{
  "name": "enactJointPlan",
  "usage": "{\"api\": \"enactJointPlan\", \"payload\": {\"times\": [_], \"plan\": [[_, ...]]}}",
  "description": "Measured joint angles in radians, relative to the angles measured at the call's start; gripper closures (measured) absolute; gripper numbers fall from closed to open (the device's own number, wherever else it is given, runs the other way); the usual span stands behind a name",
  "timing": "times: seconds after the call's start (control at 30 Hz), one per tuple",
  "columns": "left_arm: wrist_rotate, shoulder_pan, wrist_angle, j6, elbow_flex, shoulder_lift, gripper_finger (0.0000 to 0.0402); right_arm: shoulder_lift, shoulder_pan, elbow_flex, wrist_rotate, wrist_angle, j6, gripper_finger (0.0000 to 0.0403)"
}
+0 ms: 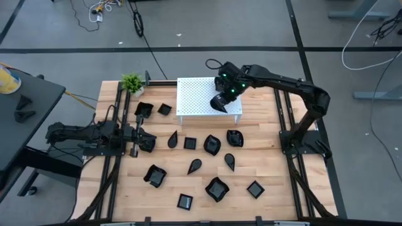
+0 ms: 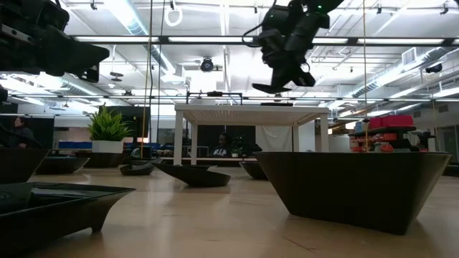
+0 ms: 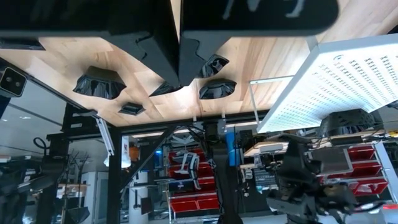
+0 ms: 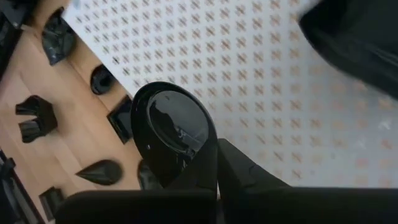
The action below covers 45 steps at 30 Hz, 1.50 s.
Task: Pick & Place Mini shaped plates
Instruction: Put the drop-shaped plate on the shelf
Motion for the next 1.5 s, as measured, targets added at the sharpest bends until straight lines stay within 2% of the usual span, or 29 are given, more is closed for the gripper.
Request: {"api": "enactJointPlan", "payload": {"times": [0.33, 0.47, 0.7, 1.5], "plan": [[0.000, 0.000, 0.000, 0.000, 0.000, 0.000, 0.0399, -0.083, -0.053, -0.162, 0.027, 0.020, 0.027, 0.0399], [0.000, 0.000, -0.001, 0.000, 0.000, 0.000, 0.0399, -0.083, -0.070, -0.166, 0.059, 0.026, 0.038, 0.0399], [0.000, 0.000, -0.001, 0.000, 0.000, 0.000, 0.0399, -0.083, -0.092, -0.166, 0.060, 0.054, 0.105, 0.0399], [0.000, 0.000, -0.001, 0.000, 0.000, 0.000, 0.0399, -0.084, -0.096, -0.204, 0.057, 0.077, 0.138, 0.0399]]}}
